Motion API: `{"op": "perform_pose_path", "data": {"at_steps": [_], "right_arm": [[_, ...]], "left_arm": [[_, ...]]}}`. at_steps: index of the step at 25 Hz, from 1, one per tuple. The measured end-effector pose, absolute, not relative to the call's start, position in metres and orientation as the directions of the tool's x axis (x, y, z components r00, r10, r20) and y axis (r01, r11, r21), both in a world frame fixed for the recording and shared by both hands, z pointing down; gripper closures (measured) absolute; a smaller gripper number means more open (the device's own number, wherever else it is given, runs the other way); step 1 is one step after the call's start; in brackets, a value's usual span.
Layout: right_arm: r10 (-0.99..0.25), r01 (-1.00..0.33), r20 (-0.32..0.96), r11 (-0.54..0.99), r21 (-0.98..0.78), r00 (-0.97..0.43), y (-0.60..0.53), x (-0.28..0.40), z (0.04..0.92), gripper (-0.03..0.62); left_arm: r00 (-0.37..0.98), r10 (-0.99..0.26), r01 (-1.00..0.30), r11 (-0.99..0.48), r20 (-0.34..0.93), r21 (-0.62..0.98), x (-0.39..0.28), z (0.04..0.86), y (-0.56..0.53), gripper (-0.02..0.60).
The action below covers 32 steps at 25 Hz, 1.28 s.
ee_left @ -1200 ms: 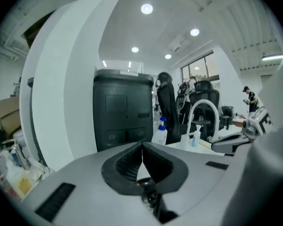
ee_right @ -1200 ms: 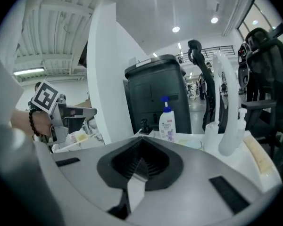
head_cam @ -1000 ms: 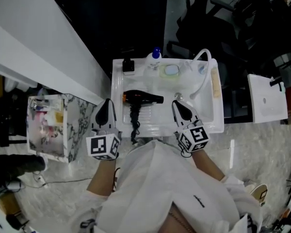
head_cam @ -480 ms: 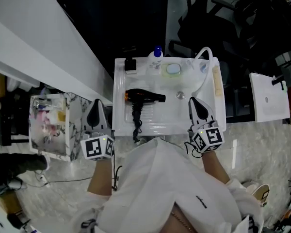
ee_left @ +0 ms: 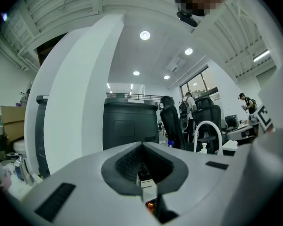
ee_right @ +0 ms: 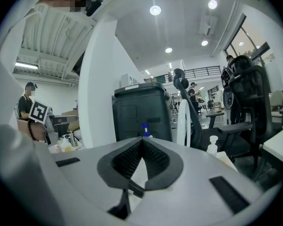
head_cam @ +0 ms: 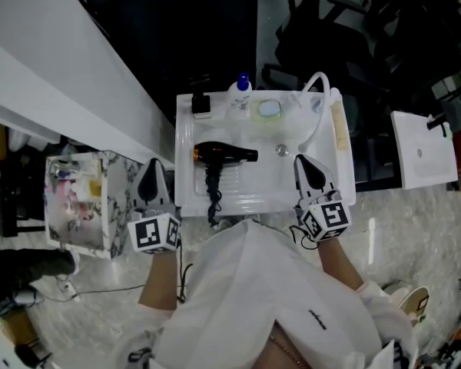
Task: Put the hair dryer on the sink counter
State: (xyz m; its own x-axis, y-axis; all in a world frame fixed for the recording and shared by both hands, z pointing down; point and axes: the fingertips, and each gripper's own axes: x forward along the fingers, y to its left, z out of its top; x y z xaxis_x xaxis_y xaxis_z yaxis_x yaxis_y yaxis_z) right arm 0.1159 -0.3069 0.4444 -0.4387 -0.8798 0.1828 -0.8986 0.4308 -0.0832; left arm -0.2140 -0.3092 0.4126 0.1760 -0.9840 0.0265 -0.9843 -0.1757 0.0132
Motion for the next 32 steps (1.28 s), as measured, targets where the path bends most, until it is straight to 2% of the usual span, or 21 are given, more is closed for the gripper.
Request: {"op": "perform_pose_path", "data": {"at_steps": [32], "right_arm": [[-0.86,-0.885,0.213,0.461,-0.065,-0.464,-0.308,0.117,0.45,0.577]], "left_arm": [[0.178,-0.98,-0.983,-0.175,0.091,0.047,-0.199,0.43,-0.317,0.552]]}}
